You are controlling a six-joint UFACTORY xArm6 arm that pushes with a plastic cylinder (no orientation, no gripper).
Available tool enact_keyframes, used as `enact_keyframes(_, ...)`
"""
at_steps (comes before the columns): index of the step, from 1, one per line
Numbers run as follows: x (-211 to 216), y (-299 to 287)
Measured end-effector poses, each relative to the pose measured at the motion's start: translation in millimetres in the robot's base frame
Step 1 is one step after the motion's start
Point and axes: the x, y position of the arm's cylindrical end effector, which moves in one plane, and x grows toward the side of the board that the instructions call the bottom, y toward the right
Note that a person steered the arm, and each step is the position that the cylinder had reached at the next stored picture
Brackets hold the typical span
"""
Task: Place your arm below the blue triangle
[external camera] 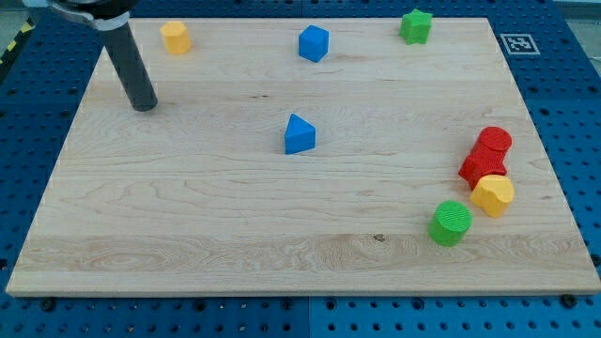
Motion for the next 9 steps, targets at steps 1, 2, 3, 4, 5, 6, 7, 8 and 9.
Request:
enact_keyframes(1,-22,19)
enact_keyframes(2,-56,82)
enact_keyframes(3,-57,92)
enact_keyframes(4,-52,106)
enact_keyframes(5,-40,159)
enact_keyframes(6,-33,214)
enact_keyframes(7,-24,275)
enact_keyframes(8,-11,350)
enact_keyframes(9,-4,391)
